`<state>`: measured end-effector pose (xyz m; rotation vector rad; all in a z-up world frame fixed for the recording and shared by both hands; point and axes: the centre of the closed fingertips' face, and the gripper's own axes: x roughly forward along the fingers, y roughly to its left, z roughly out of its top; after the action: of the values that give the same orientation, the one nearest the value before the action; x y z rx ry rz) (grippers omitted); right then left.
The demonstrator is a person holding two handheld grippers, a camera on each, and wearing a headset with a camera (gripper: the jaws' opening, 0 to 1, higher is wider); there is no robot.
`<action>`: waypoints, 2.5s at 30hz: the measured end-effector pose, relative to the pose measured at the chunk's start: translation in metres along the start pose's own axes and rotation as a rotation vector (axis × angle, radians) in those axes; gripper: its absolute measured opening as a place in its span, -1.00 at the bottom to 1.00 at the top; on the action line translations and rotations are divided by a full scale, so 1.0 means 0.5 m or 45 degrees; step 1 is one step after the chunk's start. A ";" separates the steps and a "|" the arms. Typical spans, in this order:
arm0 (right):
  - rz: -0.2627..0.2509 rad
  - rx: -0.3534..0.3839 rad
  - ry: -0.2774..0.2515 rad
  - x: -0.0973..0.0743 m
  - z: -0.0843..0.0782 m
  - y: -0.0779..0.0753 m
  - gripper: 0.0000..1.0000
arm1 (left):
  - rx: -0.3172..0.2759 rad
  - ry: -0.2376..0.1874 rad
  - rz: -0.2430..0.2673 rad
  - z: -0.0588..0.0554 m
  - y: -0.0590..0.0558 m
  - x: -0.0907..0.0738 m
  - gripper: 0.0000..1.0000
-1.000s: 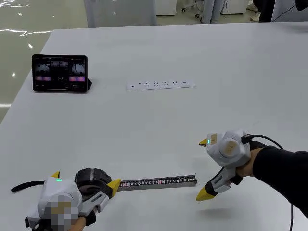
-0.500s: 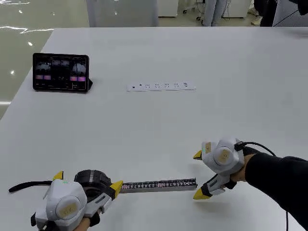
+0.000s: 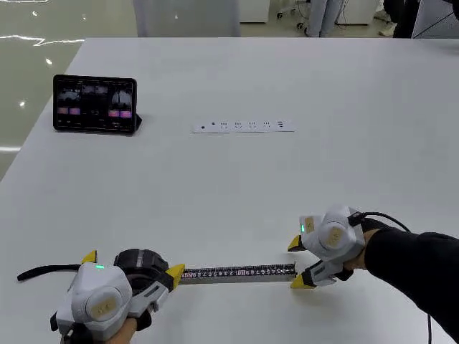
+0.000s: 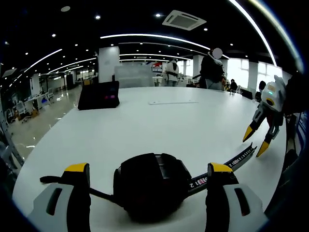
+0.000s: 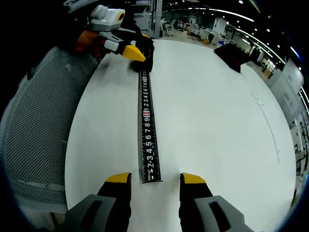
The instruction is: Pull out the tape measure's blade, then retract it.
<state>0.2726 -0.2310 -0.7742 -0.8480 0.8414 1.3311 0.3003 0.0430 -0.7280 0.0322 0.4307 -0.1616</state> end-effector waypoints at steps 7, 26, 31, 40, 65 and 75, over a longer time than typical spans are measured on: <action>0.021 -0.012 0.007 0.002 -0.003 0.005 -0.49 | -0.007 -0.002 0.009 0.001 0.003 0.000 0.98; 0.050 -0.029 0.060 0.005 -0.001 0.008 -0.78 | -0.016 -0.015 0.025 0.006 0.007 0.003 0.89; 0.052 -0.014 0.080 0.006 -0.005 0.006 -0.79 | -0.023 0.003 0.022 0.000 0.006 0.003 0.83; 0.029 0.069 0.060 0.007 -0.005 0.006 -0.79 | -0.112 0.109 -0.022 -0.028 -0.007 0.004 0.27; 0.043 0.124 0.075 0.007 -0.003 0.002 -0.81 | -0.096 0.135 -0.042 -0.029 -0.010 -0.001 0.20; 0.034 0.124 0.084 0.009 -0.002 0.003 -0.80 | -0.097 0.132 -0.043 -0.029 -0.009 -0.002 0.20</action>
<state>0.2714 -0.2297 -0.7786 -0.8105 0.9644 1.2803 0.2927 0.0397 -0.7408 -0.0417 0.5409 -0.1774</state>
